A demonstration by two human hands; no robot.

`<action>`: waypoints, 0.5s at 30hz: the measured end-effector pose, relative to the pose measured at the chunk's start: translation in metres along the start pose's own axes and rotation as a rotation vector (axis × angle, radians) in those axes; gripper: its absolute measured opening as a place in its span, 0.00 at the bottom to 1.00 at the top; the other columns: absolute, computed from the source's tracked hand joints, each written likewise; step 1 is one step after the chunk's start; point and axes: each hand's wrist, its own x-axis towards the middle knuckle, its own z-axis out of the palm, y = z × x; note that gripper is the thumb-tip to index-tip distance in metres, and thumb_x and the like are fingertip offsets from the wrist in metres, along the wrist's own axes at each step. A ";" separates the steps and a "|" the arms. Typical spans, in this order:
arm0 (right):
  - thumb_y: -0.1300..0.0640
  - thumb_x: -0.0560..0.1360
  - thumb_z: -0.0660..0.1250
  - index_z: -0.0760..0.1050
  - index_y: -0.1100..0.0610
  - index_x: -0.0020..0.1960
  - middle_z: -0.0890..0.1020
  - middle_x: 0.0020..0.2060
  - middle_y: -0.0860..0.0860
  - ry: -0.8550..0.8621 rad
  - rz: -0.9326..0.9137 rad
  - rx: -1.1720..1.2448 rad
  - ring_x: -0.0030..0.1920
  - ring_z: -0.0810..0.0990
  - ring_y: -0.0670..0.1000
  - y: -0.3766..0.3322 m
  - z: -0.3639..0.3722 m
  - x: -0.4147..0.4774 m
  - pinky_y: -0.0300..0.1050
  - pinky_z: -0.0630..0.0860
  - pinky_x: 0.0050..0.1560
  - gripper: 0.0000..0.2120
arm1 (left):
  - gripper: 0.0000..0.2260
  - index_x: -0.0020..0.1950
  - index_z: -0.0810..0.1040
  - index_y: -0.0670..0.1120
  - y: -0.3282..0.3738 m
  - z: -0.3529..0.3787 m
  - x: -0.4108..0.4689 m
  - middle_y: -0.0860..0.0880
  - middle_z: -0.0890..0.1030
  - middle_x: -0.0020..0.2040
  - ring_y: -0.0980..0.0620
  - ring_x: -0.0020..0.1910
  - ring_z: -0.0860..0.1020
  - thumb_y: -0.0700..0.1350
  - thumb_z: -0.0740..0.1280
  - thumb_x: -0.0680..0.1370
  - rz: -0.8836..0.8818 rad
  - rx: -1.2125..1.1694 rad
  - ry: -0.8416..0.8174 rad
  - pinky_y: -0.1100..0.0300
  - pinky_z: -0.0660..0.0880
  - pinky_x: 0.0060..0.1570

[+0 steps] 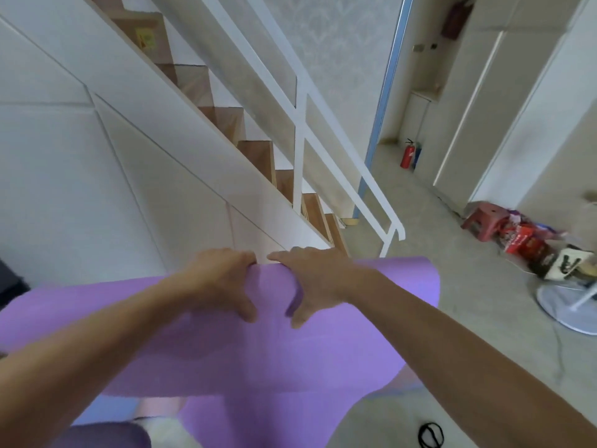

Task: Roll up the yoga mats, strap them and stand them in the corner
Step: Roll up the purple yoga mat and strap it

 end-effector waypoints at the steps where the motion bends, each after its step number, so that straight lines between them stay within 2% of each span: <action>1: 0.34 0.57 0.78 0.49 0.44 0.77 0.72 0.65 0.47 0.036 -0.005 -0.114 0.62 0.73 0.52 0.000 0.007 -0.001 0.50 0.71 0.55 0.59 | 0.26 0.48 0.76 0.54 -0.008 -0.004 0.001 0.56 0.81 0.43 0.52 0.42 0.79 0.61 0.78 0.55 -0.028 -0.129 -0.067 0.58 0.73 0.38; 2: 0.34 0.57 0.78 0.48 0.46 0.78 0.71 0.65 0.49 0.081 -0.015 -0.203 0.61 0.73 0.54 -0.001 0.013 -0.001 0.51 0.71 0.55 0.60 | 0.26 0.47 0.78 0.54 -0.015 -0.004 0.001 0.56 0.83 0.42 0.53 0.42 0.81 0.60 0.80 0.53 -0.042 -0.265 -0.135 0.56 0.78 0.41; 3: 0.34 0.58 0.78 0.51 0.47 0.77 0.73 0.62 0.50 0.123 -0.024 -0.244 0.58 0.74 0.54 -0.002 0.016 -0.002 0.51 0.71 0.52 0.57 | 0.26 0.47 0.81 0.53 -0.020 -0.004 0.000 0.55 0.85 0.42 0.52 0.43 0.83 0.59 0.80 0.52 -0.040 -0.388 -0.200 0.52 0.81 0.46; 6: 0.36 0.60 0.76 0.65 0.44 0.66 0.78 0.48 0.45 0.094 -0.048 -0.194 0.49 0.78 0.51 -0.004 0.001 -0.002 0.45 0.68 0.40 0.40 | 0.31 0.52 0.81 0.53 -0.018 -0.004 -0.007 0.55 0.86 0.46 0.52 0.45 0.84 0.59 0.80 0.52 -0.019 -0.502 -0.285 0.48 0.82 0.52; 7: 0.37 0.60 0.76 0.67 0.44 0.63 0.78 0.44 0.44 0.048 -0.037 -0.167 0.46 0.78 0.50 -0.003 -0.008 -0.002 0.45 0.67 0.38 0.36 | 0.35 0.57 0.78 0.56 -0.013 -0.004 -0.010 0.58 0.84 0.49 0.53 0.48 0.83 0.62 0.79 0.52 -0.002 -0.428 -0.249 0.50 0.81 0.53; 9: 0.39 0.59 0.77 0.70 0.42 0.58 0.77 0.40 0.42 -0.043 -0.001 -0.091 0.44 0.76 0.48 0.003 -0.027 -0.003 0.45 0.67 0.38 0.31 | 0.42 0.64 0.69 0.59 0.001 -0.002 -0.016 0.59 0.79 0.54 0.52 0.52 0.80 0.69 0.75 0.54 0.039 -0.061 -0.107 0.54 0.77 0.53; 10: 0.39 0.58 0.78 0.71 0.42 0.56 0.78 0.41 0.42 -0.076 0.015 -0.051 0.44 0.76 0.47 0.006 -0.035 -0.003 0.44 0.67 0.38 0.30 | 0.42 0.64 0.67 0.57 0.007 0.001 -0.019 0.57 0.78 0.54 0.49 0.53 0.79 0.70 0.74 0.56 0.067 0.115 0.000 0.55 0.74 0.49; 11: 0.40 0.58 0.78 0.71 0.42 0.56 0.78 0.42 0.41 -0.097 0.018 -0.034 0.44 0.76 0.47 0.009 -0.040 -0.003 0.44 0.66 0.39 0.30 | 0.39 0.63 0.67 0.55 0.013 0.004 -0.021 0.54 0.78 0.53 0.48 0.51 0.79 0.70 0.74 0.58 0.078 0.175 0.084 0.55 0.71 0.45; 13: 0.42 0.59 0.78 0.70 0.40 0.61 0.79 0.46 0.41 -0.094 0.011 -0.048 0.48 0.77 0.48 0.010 -0.043 -0.003 0.45 0.67 0.41 0.33 | 0.32 0.57 0.70 0.52 0.016 0.005 -0.020 0.53 0.78 0.48 0.47 0.46 0.77 0.66 0.75 0.61 0.047 0.088 0.133 0.55 0.67 0.40; 15: 0.40 0.60 0.78 0.62 0.40 0.71 0.76 0.56 0.43 -0.017 0.005 -0.089 0.58 0.76 0.50 0.006 -0.035 -0.005 0.48 0.71 0.51 0.43 | 0.27 0.50 0.73 0.53 0.009 0.003 -0.014 0.55 0.78 0.43 0.50 0.42 0.77 0.62 0.78 0.58 -0.040 -0.142 0.063 0.56 0.71 0.38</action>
